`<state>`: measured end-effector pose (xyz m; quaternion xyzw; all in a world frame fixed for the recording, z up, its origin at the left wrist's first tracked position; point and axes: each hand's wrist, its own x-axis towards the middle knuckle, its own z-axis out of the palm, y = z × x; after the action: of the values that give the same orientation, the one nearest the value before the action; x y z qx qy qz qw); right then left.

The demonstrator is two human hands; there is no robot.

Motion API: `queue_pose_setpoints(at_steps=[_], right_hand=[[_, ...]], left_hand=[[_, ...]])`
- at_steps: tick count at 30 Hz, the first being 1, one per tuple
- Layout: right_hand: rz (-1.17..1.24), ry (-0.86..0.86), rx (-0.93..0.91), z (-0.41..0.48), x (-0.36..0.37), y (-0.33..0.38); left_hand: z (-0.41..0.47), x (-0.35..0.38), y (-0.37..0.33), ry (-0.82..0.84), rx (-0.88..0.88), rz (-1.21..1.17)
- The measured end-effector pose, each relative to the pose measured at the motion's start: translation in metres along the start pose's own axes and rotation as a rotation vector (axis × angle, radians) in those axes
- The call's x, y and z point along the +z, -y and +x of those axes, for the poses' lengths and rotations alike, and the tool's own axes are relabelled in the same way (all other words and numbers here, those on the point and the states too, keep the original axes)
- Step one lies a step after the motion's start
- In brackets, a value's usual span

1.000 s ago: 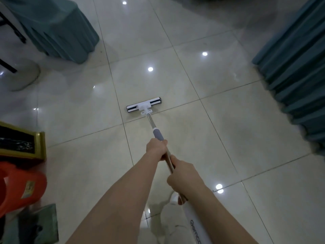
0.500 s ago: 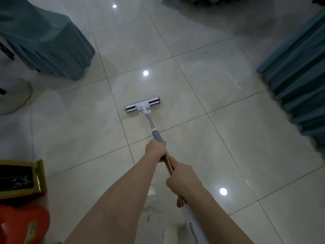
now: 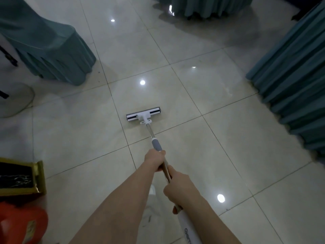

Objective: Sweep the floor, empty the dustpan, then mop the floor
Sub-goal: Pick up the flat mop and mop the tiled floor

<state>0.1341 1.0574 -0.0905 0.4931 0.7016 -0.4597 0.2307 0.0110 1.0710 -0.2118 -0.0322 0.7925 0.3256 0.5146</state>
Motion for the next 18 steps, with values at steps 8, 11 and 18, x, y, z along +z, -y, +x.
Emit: queue_pose_setpoints(at_steps=[8,11,18], right_hand=[[0.047,0.010,0.052,-0.108,0.012,-0.114],[0.068,-0.030,0.091,-0.133,0.009,-0.140],[0.026,-0.100,0.087,-0.135,-0.015,-0.151]], left_hand=[[-0.103,0.085,0.086,0.005,0.014,0.086],[-0.130,0.110,0.100,-0.002,0.055,0.129],[-0.131,0.139,0.082,-0.040,0.101,0.194]])
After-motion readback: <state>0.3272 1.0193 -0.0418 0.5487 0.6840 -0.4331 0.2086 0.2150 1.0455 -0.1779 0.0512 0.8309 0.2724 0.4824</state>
